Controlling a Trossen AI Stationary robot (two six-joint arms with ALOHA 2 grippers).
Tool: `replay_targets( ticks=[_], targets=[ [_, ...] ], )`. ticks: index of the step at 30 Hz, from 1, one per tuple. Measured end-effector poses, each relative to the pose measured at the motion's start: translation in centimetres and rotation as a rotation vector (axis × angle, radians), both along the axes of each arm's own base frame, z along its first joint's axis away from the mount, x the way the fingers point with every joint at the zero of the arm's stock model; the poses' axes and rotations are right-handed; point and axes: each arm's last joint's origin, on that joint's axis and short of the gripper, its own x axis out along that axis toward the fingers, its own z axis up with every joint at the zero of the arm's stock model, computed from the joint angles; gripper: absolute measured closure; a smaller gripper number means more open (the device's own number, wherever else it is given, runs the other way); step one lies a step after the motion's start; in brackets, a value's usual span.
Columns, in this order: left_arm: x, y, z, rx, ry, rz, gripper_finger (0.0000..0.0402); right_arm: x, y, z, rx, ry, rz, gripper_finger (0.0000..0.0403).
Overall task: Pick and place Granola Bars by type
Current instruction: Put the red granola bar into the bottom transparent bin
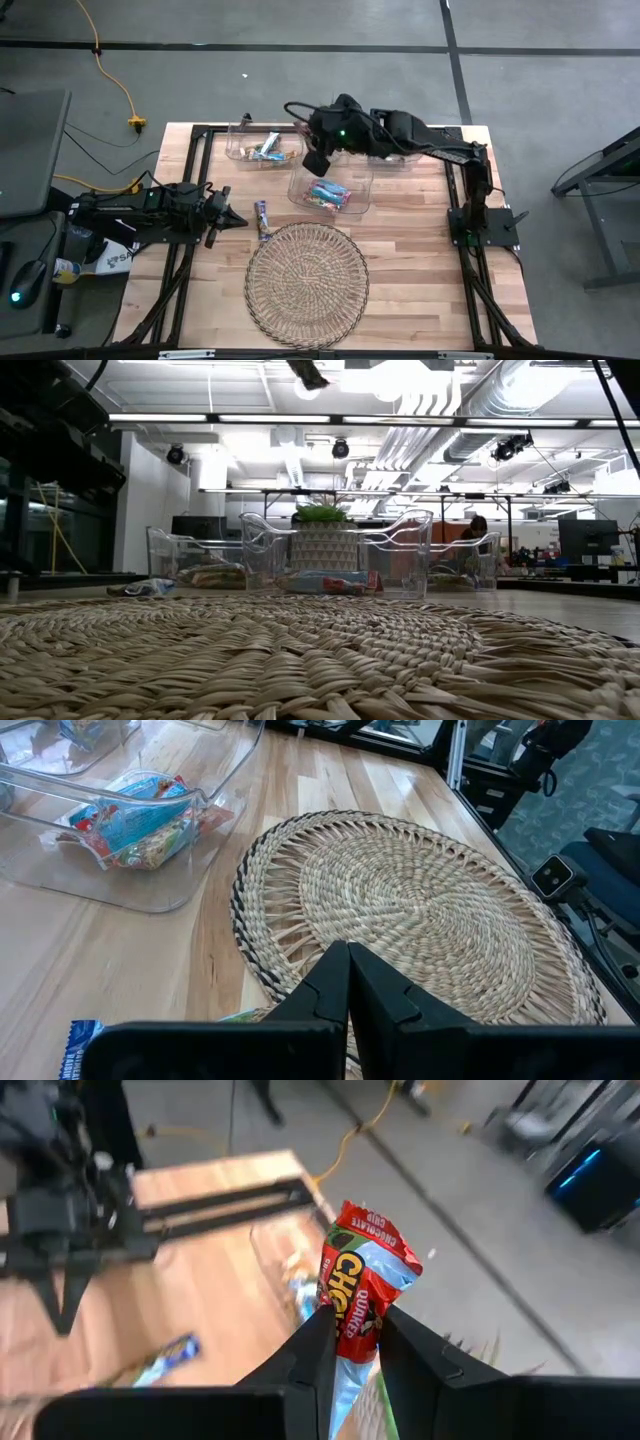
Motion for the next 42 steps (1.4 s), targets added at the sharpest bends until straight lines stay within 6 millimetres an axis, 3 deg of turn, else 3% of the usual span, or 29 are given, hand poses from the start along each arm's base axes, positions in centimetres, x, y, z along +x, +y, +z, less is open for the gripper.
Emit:
replay_targets(
  ticks=[9, 17, 22, 34, 42],
  targets=[
    [0.0, 0.0, 0.0, 0.000, 0.000, 0.000, 0.0401, -1.0, -2.5, -1.2, 0.102, 0.140, 0.119, 0.0341],
    [0.0, 0.0, 0.0, 0.000, -0.001, 0.000, 0.0401, -0.9, -3.6, -3.1, 0.074, 0.298, 0.206, 0.0341],
    [0.0, 0.0, 0.0, 0.000, 0.000, 0.000, 0.0401, -0.1, -3.9, -6.2, 0.079, 0.401, 0.234, 0.0341],
    [0.0, 0.0, 0.0, 0.000, 0.000, 0.000, 0.0401, 0.9, -4.0, -15.7, 0.111, 0.620, 0.337, 0.0341],
    [0.0, 0.0, 0.0, 0.000, 0.000, 0.000, 0.0401, 1.2, -4.0, -19.0, 0.073, 0.623, 0.428, 0.0341]
  ],
)
